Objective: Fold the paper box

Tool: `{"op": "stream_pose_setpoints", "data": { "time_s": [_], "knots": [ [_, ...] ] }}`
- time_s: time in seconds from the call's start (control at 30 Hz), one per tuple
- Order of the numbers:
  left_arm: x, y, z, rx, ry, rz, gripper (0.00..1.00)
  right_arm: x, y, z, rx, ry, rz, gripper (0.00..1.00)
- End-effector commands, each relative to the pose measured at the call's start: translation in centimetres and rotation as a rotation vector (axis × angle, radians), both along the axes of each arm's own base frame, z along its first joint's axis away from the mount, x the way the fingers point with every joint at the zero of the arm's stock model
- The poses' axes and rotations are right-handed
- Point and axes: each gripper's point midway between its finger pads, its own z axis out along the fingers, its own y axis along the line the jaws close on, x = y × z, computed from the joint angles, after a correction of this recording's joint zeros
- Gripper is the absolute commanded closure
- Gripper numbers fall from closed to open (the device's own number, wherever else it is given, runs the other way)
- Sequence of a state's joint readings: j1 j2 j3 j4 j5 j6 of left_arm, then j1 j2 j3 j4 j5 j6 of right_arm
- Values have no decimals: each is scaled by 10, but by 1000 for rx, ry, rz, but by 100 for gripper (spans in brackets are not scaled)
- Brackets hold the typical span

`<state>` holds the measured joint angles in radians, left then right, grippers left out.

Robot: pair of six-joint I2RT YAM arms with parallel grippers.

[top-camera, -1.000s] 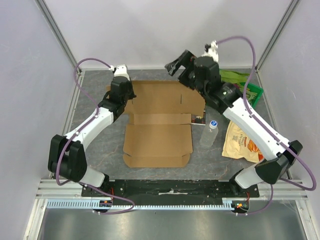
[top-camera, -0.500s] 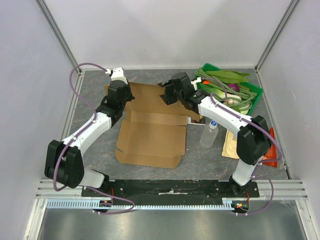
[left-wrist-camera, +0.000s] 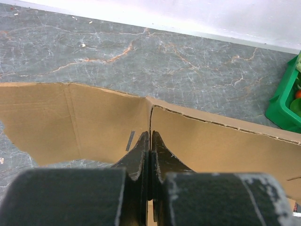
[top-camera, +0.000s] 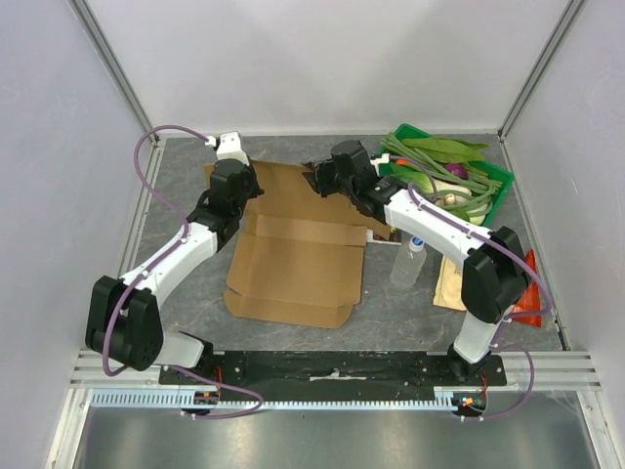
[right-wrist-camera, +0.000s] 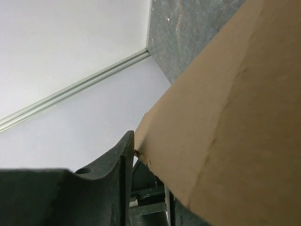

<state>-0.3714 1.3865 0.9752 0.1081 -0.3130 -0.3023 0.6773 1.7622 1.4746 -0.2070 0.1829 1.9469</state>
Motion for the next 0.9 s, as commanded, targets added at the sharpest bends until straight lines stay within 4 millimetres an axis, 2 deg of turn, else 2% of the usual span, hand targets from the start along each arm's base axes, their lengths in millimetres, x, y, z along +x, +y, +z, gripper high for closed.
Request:
{"op": "stream_pose_setpoints", "data": {
  "time_s": [0.0, 0.07, 0.1, 0.13, 0.17, 0.2, 0.23, 0.27, 0.33, 0.37, 0.4, 0.43, 0.63, 0.7, 0.73, 0.8, 0.87],
  "knots": [
    [1, -8, 28, -66, -95, -9, 98, 4, 9, 30, 83, -48, -36, 66],
    [-3, -12, 25, -99, -75, -25, 97, 3, 6, 23, 69, -54, -52, 86],
    [-6, -12, 20, -114, -56, -24, 96, 0, 4, 21, 69, -53, -54, 92],
    [-10, -15, 15, -166, -35, -15, 86, 1, 4, 25, 89, -76, -59, 97],
    [-17, -17, 21, -208, -41, -31, 79, -4, 0, 6, 71, -63, -60, 100],
    [-24, -19, 11, -234, -18, -43, 74, -7, -1, 4, 80, -70, -62, 100],
    [-29, -23, 11, -275, -13, -53, 68, -8, 1, 5, 96, -88, -56, 100],
    [-37, -25, 14, -306, -12, -71, 65, -13, -1, -9, 82, -74, -44, 100],
    [-48, -24, 8, -354, 19, -58, 57, -20, 0, -19, 76, -72, -32, 100],
    [-56, -24, 12, -368, 20, -71, 55, -24, 0, -21, 73, -79, -27, 100],
    [-62, -23, 6, -369, 37, -74, 54, -27, -1, -19, 77, -87, -26, 100],
    [-68, -21, 5, -374, 46, -68, 52, -30, -3, -27, 60, -86, -19, 100],
    [-119, 16, 11, -411, 0, 30, 50, -40, -15, -33, 34, -139, -21, 100],
    [-128, 34, 10, -408, -21, 101, 50, -43, -14, -37, 13, -153, 5, 100],
    [-134, 40, 15, -413, -43, 115, 50, -46, -14, -46, 3, -145, 13, 100],
    [-135, 47, 17, -414, -59, 132, 51, -48, -15, -51, 2, -156, 16, 100],
    [-131, 44, 11, -415, -30, 117, 58, -49, -16, -55, 5, -174, 18, 100]
  ]
}}
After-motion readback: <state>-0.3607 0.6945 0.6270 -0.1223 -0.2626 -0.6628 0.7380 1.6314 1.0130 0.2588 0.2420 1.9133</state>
